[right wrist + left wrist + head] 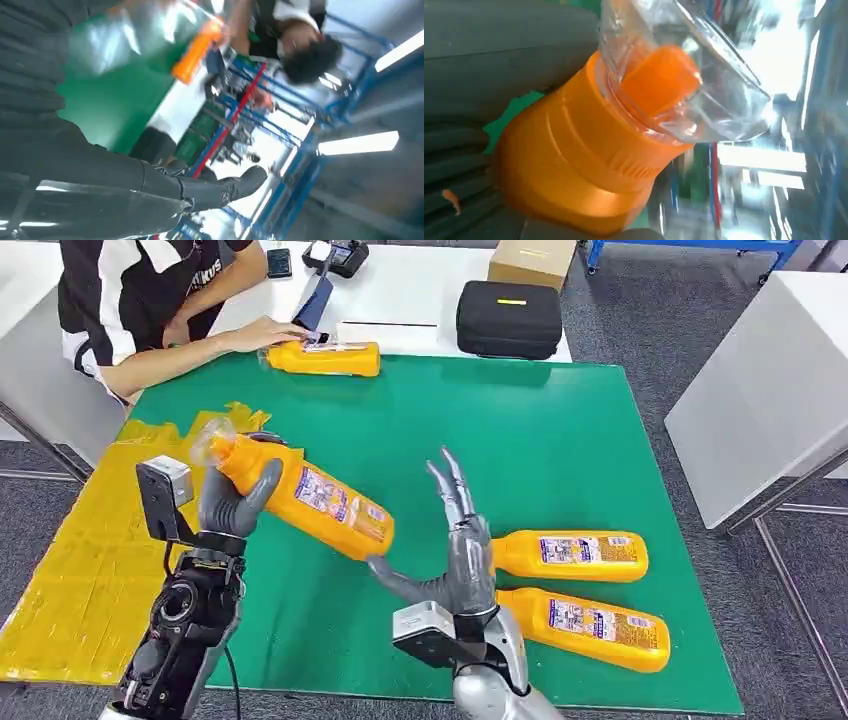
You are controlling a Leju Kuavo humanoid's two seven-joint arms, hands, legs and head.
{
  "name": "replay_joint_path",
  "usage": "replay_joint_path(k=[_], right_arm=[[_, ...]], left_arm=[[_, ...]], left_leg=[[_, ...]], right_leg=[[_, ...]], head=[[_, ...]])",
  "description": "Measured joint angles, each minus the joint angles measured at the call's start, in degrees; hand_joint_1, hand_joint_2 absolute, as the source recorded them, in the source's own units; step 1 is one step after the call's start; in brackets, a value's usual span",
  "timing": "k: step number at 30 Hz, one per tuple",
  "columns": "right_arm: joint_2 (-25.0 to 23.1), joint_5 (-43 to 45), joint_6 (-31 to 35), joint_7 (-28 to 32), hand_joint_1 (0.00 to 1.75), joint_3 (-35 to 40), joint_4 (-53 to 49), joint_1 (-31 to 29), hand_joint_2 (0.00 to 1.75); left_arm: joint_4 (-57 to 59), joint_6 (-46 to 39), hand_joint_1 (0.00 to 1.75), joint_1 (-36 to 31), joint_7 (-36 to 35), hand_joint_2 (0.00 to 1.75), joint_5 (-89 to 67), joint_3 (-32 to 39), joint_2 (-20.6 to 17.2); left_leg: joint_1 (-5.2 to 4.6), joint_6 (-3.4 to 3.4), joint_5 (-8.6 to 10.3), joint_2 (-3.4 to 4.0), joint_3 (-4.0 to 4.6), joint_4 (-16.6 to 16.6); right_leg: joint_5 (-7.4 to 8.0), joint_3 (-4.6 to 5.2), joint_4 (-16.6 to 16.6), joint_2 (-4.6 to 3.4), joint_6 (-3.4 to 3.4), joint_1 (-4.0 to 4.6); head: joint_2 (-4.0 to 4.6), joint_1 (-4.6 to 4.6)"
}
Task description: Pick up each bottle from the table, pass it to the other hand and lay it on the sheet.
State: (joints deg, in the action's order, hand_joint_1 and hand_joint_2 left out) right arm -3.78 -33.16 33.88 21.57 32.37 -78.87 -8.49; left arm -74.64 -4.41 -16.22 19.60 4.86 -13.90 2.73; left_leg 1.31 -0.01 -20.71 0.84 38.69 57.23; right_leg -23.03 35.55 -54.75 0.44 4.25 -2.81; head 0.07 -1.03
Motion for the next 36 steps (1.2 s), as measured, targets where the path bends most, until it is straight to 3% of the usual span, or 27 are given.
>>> replay_joint_path(k=[10, 15, 19, 27, 30, 33, 36], right_arm=[[1.8, 5.1, 0.3, 2.6, 0.0, -3.7, -8.9, 3.0, 1.75], [1.8, 4.8, -0.9, 3.1, 0.0, -5.6, -12.9, 4.5, 1.75], [1.8, 4.5, -1.3, 3.1, 0.0, -6.4, -14.3, 5.1, 1.75], [1.6, 4.8, -1.5, 3.2, 0.0, -7.5, -14.6, 5.2, 1.75], [1.8, 6.1, -1.5, 3.8, 0.0, -7.8, -14.9, 5.3, 1.75], [2.1, 6.9, -1.5, 4.6, 0.0, -7.8, -15.4, 5.8, 1.75], [2.3, 6.6, -1.6, 4.9, 0.0, -7.8, -16.2, 6.2, 1.75]], left_arm=[[0.1, -17.5, 1.75, 0.0, 0.2, 1.75, -29.5, 1.2, -0.9], [1.3, -24.0, 1.75, 0.0, -4.0, 1.75, -48.1, 1.4, -1.4], [2.2, -26.1, 1.75, -0.1, -6.8, 1.75, -54.9, 1.4, -1.8], [7.0, -27.4, 1.75, -1.4, -17.3, 1.75, -89.0, 0.3, -2.9], [10.3, -26.2, 1.75, -3.0, -22.5, 1.75, -94.1, -2.5, -4.5], [15.7, -25.6, 1.75, -6.2, -31.9, 1.75, -94.5, -11.7, -7.9], [19.3, -25.8, 1.75, -7.1, -32.5, 1.75, -94.7, -16.8, -9.7]], left_leg=[[0.0, 0.0, 0.0, -0.02, 0.0, 0.0], [0.0, 0.0, 0.0, 0.0, 0.0, 0.0], [0.0, 0.0, 0.0, 0.01, 0.0, 0.0], [-0.01, -0.01, 0.0, 0.0, -0.01, 0.0], [0.0, -0.01, 0.01, 0.0, -0.01, 0.0], [0.0, 0.0, 0.01, 0.02, -0.01, 0.0], [0.0, 0.0, 0.01, 0.06, -0.01, 0.0]], right_leg=[[0.0, -0.01, 0.0, 0.01, 0.0, -0.01], [0.0, 0.0, 0.0, 0.0, 0.0, -0.01], [0.0, 0.01, 0.0, -0.01, 0.0, 0.0], [0.0, 0.01, 0.0, 0.0, 0.0, -0.01], [0.0, 0.04, 0.0, 0.0, 0.0, -0.01], [0.01, 0.02, 0.0, -0.02, 0.0, 0.0], [0.01, 0.04, 0.0, -0.03, 0.0, -0.01]], head=[[0.0, 0.0], [0.0, 0.02], [0.0, 0.02], [0.0, 0.0], [0.0, 0.0], [0.0, 0.0], [0.0, 0.02]])
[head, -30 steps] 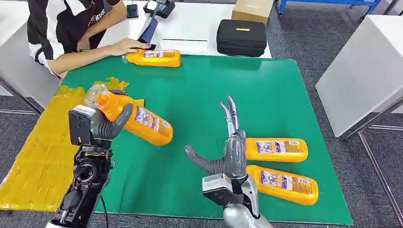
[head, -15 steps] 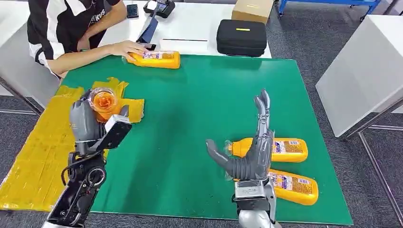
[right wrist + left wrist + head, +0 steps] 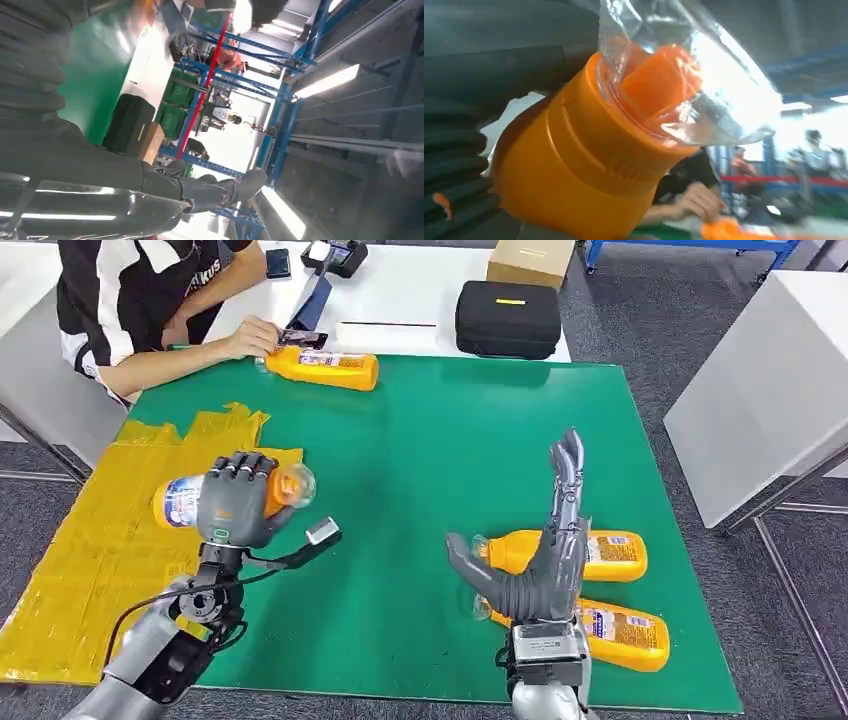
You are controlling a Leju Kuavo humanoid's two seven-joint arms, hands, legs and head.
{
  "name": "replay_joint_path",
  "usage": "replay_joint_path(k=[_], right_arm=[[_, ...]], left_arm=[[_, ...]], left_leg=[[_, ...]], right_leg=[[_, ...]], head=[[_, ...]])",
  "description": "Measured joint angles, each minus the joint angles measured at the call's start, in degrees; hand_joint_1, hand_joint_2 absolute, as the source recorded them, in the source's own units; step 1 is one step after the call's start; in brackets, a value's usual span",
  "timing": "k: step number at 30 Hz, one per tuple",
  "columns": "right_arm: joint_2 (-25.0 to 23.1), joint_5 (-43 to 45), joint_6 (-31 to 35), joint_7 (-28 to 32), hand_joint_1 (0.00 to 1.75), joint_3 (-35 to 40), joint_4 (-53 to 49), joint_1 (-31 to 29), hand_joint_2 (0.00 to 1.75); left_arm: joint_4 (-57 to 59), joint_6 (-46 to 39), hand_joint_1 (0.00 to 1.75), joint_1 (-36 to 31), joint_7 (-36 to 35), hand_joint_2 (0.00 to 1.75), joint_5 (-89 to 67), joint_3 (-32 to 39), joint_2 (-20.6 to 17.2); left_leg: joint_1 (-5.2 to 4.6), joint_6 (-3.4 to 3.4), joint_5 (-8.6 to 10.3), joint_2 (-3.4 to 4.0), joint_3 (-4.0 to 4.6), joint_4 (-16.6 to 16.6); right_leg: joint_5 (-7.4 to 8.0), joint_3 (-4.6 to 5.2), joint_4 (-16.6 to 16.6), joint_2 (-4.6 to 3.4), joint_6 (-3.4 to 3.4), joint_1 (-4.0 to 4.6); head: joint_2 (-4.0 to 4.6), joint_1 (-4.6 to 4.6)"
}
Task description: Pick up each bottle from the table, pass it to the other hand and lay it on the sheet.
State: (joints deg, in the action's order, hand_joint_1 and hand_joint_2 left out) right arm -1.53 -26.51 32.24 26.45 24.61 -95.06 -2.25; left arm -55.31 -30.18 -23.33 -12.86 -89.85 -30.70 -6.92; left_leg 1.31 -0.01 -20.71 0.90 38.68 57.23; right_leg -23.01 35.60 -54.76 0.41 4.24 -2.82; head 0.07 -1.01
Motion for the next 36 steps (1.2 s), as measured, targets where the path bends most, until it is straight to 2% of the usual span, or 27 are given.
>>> replay_joint_path(k=[8, 12, 19, 20, 21, 33, 36], right_arm=[[0.5, -0.3, -0.1, -0.1, 0.0, 0.0, -1.3, 1.3, 1.75], [0.7, -0.6, -0.2, -0.2, 0.0, -0.4, -2.4, 2.4, 1.75], [0.9, -0.7, -0.3, -0.4, 0.0, -0.8, -3.2, 3.3, 1.75], [0.9, -0.7, -0.3, -0.4, 0.0, -0.9, -3.3, 3.4, 1.75], [0.9, -0.7, -0.3, -0.4, 0.0, -0.9, -3.5, 3.6, 1.75], [0.9, -2.4, -0.8, -2.2, 0.0, -2.6, -5.1, 5.3, 1.75], [0.7, -3.0, -0.9, -2.5, 0.0, -3.0, -5.4, 5.7, 1.75]], left_arm=[[9.7, -1.5, 1.75, -2.5, 2.5, 1.75, 0.0, -5.9, -2.6], [15.0, -3.1, 1.75, -3.0, 9.5, 1.75, 0.0, -4.2, -2.2], [20.4, -3.1, 1.75, -4.2, 10.7, 1.75, -0.1, -3.0, -1.5], [21.1, -3.0, 1.05, -4.4, 10.7, 1.75, -0.1, -2.9, -1.3], [21.7, -2.8, 0.0, -4.6, 10.8, 1.75, -0.1, -2.7, -1.1], [28.0, -2.9, 0.0, -5.2, 11.3, 1.75, 0.5, 3.7, 2.0], [28.1, -3.7, 0.0, -5.2, 14.3, 1.75, 4.1, 6.1, 2.9]], left_leg=[[0.0, 0.05, -0.05, 0.03, 0.0, 0.0], [0.0, 0.05, -0.04, 0.03, 0.0, 0.0], [0.0, 0.05, -0.04, 0.06, -0.01, 0.0], [0.0, 0.05, -0.04, 0.06, -0.02, 0.0], [0.0, 0.05, -0.04, 0.06, -0.02, 0.0], [-0.01, 0.05, -0.05, 0.03, -0.01, 0.0], [0.0, 0.05, -0.05, 0.03, -0.01, 0.0]], right_leg=[[-0.02, 0.03, 0.0, -0.03, 0.0, 0.0], [-0.02, 0.02, 0.0, -0.04, 0.0, -0.01], [-0.01, 0.01, 0.0, -0.05, 0.0, 0.0], [-0.01, 0.01, 0.0, -0.05, 0.0, 0.0], [-0.01, 0.01, 0.0, -0.05, 0.0, 0.0], [-0.02, 0.01, 0.0, -0.04, 0.0, -0.01], [-0.01, 0.01, 0.0, -0.04, 0.0, -0.01]], head=[[0.0, -0.02], [0.0, 0.0], [0.0, -0.02], [0.0, -0.02], [0.0, -0.02], [0.0, -0.02], [0.0, 0.0]])
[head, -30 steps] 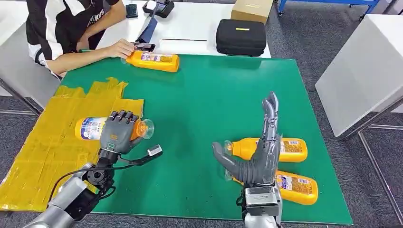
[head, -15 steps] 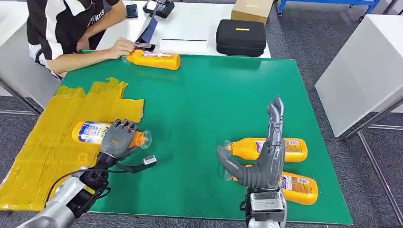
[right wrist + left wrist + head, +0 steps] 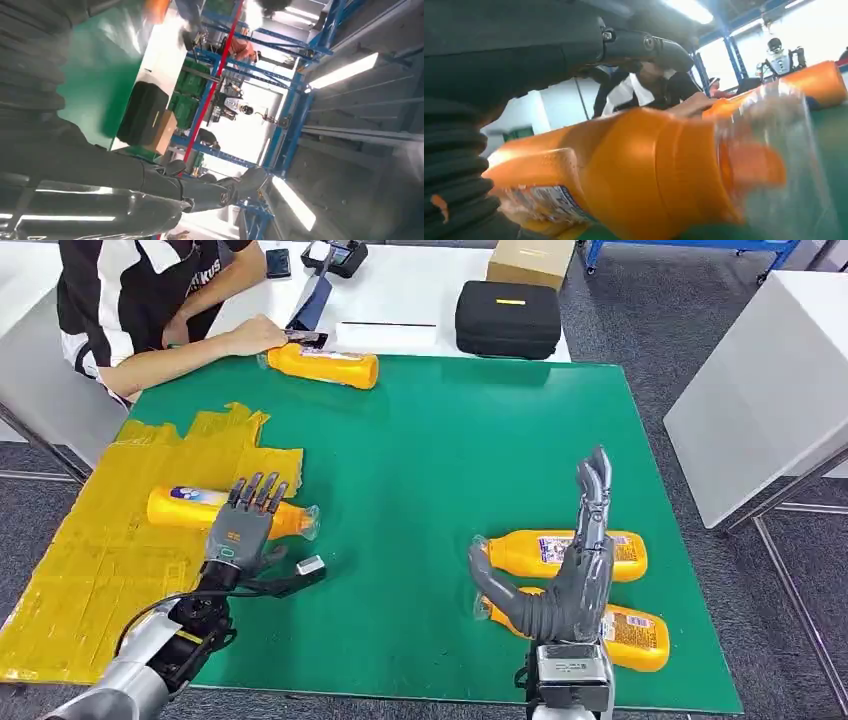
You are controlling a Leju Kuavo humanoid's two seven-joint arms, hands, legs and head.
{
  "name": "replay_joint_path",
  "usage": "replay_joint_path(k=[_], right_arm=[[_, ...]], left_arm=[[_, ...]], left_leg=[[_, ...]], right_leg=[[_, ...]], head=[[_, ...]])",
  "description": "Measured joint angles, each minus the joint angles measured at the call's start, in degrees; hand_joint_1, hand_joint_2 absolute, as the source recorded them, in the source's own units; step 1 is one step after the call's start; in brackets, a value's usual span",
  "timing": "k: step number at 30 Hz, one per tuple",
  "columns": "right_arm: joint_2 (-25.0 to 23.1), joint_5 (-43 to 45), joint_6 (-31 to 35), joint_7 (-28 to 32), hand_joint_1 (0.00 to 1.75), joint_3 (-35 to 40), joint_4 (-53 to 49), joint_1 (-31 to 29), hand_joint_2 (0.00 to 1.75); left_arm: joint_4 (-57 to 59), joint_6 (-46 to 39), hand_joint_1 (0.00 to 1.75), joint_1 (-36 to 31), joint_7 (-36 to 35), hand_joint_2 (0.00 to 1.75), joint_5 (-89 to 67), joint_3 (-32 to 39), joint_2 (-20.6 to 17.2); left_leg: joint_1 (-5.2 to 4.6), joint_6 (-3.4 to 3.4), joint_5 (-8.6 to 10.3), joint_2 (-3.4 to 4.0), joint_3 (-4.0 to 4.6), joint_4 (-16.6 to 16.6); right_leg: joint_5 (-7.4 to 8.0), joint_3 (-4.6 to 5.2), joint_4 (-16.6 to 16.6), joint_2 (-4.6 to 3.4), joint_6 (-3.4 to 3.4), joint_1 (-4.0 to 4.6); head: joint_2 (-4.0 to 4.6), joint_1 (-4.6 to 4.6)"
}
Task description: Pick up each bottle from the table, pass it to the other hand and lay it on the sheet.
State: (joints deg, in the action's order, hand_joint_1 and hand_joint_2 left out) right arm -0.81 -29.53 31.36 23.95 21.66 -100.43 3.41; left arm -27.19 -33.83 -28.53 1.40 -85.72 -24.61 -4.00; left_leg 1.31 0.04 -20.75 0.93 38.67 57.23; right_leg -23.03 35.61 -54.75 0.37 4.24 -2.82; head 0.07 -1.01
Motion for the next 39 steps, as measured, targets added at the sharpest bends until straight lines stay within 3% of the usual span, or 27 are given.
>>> replay_joint_path(k=[5, 6, 9, 13, 14, 17, 21, 29, 31, 34, 36, 39], right_arm=[[-0.3, -1.4, -0.6, -0.8, 0.0, -0.9, -0.6, 0.3, 1.75], [-0.4, -1.5, -0.6, -0.8, 0.0, -1.0, -0.6, 0.3, 1.75], [-0.5, -5.1, 0.5, -1.2, 0.0, -1.5, -0.7, 0.5, 1.75], [-0.9, -19.7, 5.2, -4.0, 0.0, -3.0, -1.4, 0.9, 1.75], [-0.9, -22.9, 5.5, -4.7, 0.0, -3.7, -1.6, 0.9, 1.75], [-1.4, -31.2, 5.8, -5.6, 0.0, -6.1, -2.7, 0.9, 1.75], [-3.5, -41.3, 5.9, -5.4, 0.0, -11.0, -5.3, 0.9, 1.75], [-5.6, -45.1, 5.9, -6.0, 0.0, -15.3, -7.6, 1.2, 1.75], [-5.2, -46.0, 5.9, -8.7, 0.0, -15.4, -7.6, 1.4, 1.75], [-1.8, -52.3, 4.9, -18.2, 0.0, -15.0, -7.4, 1.7, 1.75], [0.8, -53.7, 2.1, -22.2, 0.0, -14.5, -7.3, 1.8, 1.75], [5.7, -54.0, -13.5, -23.8, 0.0, -13.9, -7.1, 1.4, 1.75]], left_arm=[[-0.3, -0.5, 0.0, 0.1, 8.5, 1.75, 9.3, 6.6, 2.3], [-0.7, -0.4, 0.0, 0.1, 9.6, 0.0, 10.8, 8.1, 2.9], [-1.9, 1.1, 0.0, 0.2, 13.2, 0.0, 15.5, 11.5, 4.2], [-7.8, 7.9, 0.0, 2.0, 21.7, 0.0, 28.2, 16.2, 6.3], [-10.3, 10.0, 0.0, 2.8, 22.8, 1.75, 30.9, 16.8, 6.8], [-19.1, 17.2, 0.0, 5.5, 25.5, 1.75, 41.5, 18.0, 7.9], [-29.2, 19.3, 0.0, 8.3, 25.5, 1.75, 47.5, 18.7, 8.9], [-37.0, 20.0, 0.0, 10.4, 26.1, 1.75, 50.1, 18.9, 9.4], [-38.7, 21.5, 0.0, 11.3, 27.0, 1.75, 52.8, 18.9, 9.4], [-42.9, 24.6, 0.0, 13.5, 28.4, 1.75, 59.1, 18.6, 9.4], [-45.3, 26.0, 0.0, 15.0, 29.0, 1.75, 62.0, 18.1, 9.4], [-49.2, 30.7, 0.0, 16.6, 30.1, 1.75, 69.0, 17.0, 9.4]], left_leg=[[0.0, 0.0, 0.0, 0.0, 0.0, 0.0], [0.0, 0.0, 0.0, 0.0, 0.0, 0.0], [0.0, 0.0, 0.0, 0.0, 0.0, 0.0], [-0.01, 0.0, 0.0, -0.02, 0.01, 0.0], [-0.01, 0.0, 0.0, 0.0, 0.01, 0.0], [-0.02, -0.01, -0.01, -0.02, 0.02, 0.0], [-0.01, -0.01, -0.03, -0.01, 0.01, 0.0], [-0.01, -0.02, -0.01, -0.03, 0.01, 0.0], [-0.02, -0.02, -0.02, -0.03, 0.01, 0.0], [-0.05, -0.04, -0.04, -0.05, 0.03, 0.0], [-0.07, -0.06, -0.06, -0.06, 0.04, 0.0], [-0.07, -0.08, -0.09, -0.07, 0.03, 0.0]], right_leg=[[0.01, -0.01, 0.0, 0.0, 0.0, 0.0], [0.0, -0.01, 0.0, 0.0, 0.0, 0.0], [0.01, -0.01, 0.0, 0.0, 0.01, -0.01], [0.01, -0.02, 0.0, 0.0, 0.01, -0.01], [0.01, -0.01, 0.0, -0.01, 0.01, -0.01], [0.0, -0.01, 0.0, 0.01, 0.01, -0.01], [0.0, -0.02, 0.0, 0.0, 0.01, 0.0], [0.0, -0.05, 0.0, 0.01, 0.01, -0.01], [0.0, -0.05, 0.0, 0.01, 0.01, -0.01], [-0.01, -0.05, 0.0, 0.01, 0.02, -0.04], [-0.02, -0.05, 0.0, 0.02, 0.03, -0.05], [-0.04, -0.08, 0.0, 0.02, 0.08, -0.04]], head=[[0.0, -0.02], [0.0, 0.0], [0.0, 0.0], [0.0, 0.0], [0.0, -0.02], [0.0, 0.0], [0.0, -0.04], [0.0, -0.02], [0.0, -0.02], [0.0, 0.0], [0.0, -0.04], [0.0, -0.04]])
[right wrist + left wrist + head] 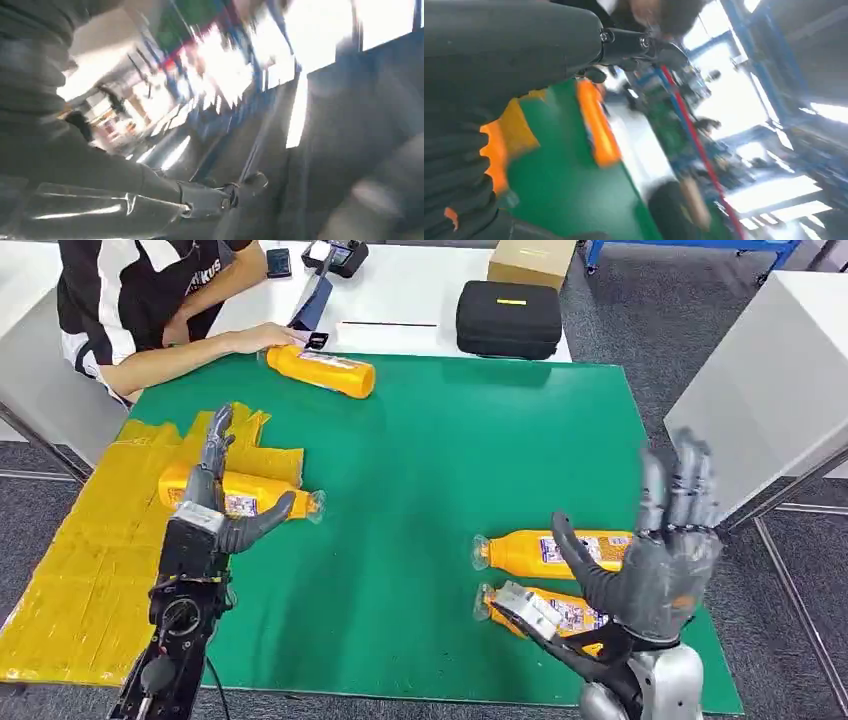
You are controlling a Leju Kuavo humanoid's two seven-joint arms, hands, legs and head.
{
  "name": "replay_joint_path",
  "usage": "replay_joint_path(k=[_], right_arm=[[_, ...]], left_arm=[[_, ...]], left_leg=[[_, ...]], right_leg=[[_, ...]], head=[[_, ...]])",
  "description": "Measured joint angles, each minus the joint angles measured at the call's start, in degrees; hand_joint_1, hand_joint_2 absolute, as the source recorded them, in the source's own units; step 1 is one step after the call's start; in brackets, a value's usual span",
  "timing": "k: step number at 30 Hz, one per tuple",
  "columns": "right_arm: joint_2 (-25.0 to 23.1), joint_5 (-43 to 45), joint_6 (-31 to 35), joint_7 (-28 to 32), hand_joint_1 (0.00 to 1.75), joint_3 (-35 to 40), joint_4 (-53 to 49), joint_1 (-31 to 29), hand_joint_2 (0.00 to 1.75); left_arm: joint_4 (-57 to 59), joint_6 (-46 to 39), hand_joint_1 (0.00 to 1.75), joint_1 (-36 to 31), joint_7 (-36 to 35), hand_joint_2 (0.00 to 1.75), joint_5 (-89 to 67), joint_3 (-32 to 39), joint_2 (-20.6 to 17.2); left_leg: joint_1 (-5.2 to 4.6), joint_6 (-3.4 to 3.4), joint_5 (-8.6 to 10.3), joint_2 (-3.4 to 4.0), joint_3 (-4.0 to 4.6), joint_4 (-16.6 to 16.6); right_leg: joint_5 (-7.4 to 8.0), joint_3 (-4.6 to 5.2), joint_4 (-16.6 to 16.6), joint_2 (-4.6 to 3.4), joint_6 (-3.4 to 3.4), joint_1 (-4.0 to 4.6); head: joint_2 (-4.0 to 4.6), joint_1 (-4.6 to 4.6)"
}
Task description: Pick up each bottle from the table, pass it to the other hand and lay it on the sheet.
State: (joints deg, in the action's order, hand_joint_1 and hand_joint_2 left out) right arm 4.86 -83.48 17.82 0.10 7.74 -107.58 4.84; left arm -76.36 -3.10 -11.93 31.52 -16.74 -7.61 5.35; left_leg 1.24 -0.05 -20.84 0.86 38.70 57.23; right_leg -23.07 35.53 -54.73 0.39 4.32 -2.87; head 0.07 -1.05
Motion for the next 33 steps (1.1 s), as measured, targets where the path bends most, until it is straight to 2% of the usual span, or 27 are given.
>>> replay_joint_path(k=[3, 6, 13, 18, 22, 33], right_arm=[[5.9, 6.9, -15.0, 3.8, 0.0, -0.2, 0.5, -1.0, 1.75], [11.1, 11.7, -21.2, 6.5, 0.0, -1.6, 1.8, -2.7, 1.75], [15.9, 12.6, -22.3, 7.2, 0.0, -3.0, 3.6, -4.2, 1.75], [16.9, 12.8, -22.7, 7.2, 0.0, -3.1, 4.4, -4.4, 1.75], [18.1, 16.3, -25.5, 8.5, 0.0, -3.2, 5.8, -5.6, 1.75], [18.8, 18.7, -30.3, 8.6, 0.0, -3.1, 17.8, -10.9, 1.75]], left_arm=[[-4.0, 4.6, 0.0, 1.8, 0.1, 1.75, 4.5, -0.7, 0.2], [-6.3, 6.2, 0.0, 2.3, 0.1, 1.75, 5.4, -1.3, 0.3], [-8.4, 6.8, 0.0, 2.7, 0.0, 1.75, 5.8, -1.6, 0.4], [-8.6, 7.0, 0.0, 2.8, 0.0, 1.75, 6.0, -1.6, 0.5], [-8.6, 6.9, 0.0, 2.7, 0.0, 1.75, 5.8, -1.6, 0.5], [-7.7, 8.2, 0.0, 2.1, -0.9, 1.75, 7.0, -2.9, 0.4]], left_leg=[[0.0, -0.03, 0.02, -0.03, 0.01, 0.0], [-0.01, -0.06, 0.05, -0.08, 0.01, 0.0], [0.0, -0.05, 0.04, -0.07, 0.0, 0.0], [0.0, -0.05, 0.03, -0.07, 0.0, 0.0], [-0.02, -0.07, 0.02, -0.07, 0.0, 0.0], [-0.01, -0.08, 0.03, -0.05, 0.0, 0.0]], right_leg=[[0.01, 0.0, 0.0, 0.04, 0.01, 0.0], [0.02, -0.06, 0.0, 0.1, 0.03, 0.0], [0.0, -0.05, 0.0, 0.1, 0.05, 0.01], [-0.02, -0.06, 0.0, 0.1, 0.06, 0.01], [-0.02, -0.06, 0.0, 0.09, 0.07, -0.01], [0.0, -0.07, 0.0, 0.08, 0.08, 0.0]], head=[[0.0, 0.02], [0.0, 0.02], [0.0, 0.0], [0.0, 0.02], [0.0, 0.0], [0.0, 0.0]])
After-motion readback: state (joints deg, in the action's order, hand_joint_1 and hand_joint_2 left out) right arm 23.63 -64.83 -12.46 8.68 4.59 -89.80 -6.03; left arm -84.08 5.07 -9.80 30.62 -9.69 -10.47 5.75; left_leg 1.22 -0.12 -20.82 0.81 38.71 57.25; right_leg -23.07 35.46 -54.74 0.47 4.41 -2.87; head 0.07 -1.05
